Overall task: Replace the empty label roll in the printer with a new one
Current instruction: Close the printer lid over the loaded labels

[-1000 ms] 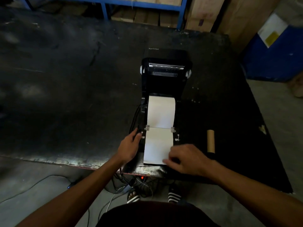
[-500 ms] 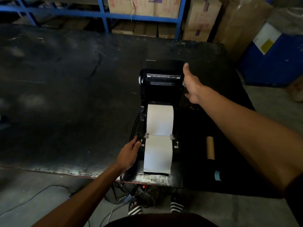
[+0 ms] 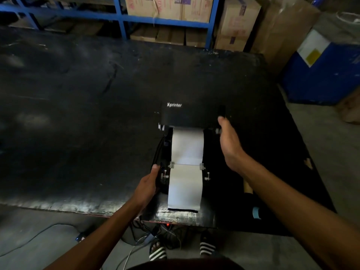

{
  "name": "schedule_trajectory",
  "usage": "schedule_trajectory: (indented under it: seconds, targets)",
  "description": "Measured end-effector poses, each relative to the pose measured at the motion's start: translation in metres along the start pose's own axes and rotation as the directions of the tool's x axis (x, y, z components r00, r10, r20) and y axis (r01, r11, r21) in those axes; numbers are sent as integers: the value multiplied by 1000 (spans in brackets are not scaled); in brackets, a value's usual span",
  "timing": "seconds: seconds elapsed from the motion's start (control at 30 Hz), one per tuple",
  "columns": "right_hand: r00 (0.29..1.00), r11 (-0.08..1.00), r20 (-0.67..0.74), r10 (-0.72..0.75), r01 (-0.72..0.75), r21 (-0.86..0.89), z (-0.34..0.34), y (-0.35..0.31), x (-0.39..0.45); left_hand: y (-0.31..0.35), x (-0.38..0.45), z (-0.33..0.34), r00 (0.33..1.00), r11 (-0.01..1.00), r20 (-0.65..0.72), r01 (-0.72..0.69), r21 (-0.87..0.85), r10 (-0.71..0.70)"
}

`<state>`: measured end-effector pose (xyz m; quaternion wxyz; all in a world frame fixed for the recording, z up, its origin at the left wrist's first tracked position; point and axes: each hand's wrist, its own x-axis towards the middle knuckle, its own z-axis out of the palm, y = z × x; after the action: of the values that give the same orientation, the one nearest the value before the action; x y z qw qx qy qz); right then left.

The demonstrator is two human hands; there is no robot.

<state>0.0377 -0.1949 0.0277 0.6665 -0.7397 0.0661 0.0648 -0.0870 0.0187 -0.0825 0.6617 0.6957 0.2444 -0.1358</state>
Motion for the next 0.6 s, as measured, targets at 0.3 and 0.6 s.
schedule_trajectory:
  seconds: [0.3,0.6]
  targets:
    - [983,990,159,-96,112,-91,-7,57,-63,12,-2,-4,994,988,106,55,-147,-40]
    - [989,996,150,1,13,-90,-8,96,-90,3,-7,-4,979,986,201,48,-160,-15]
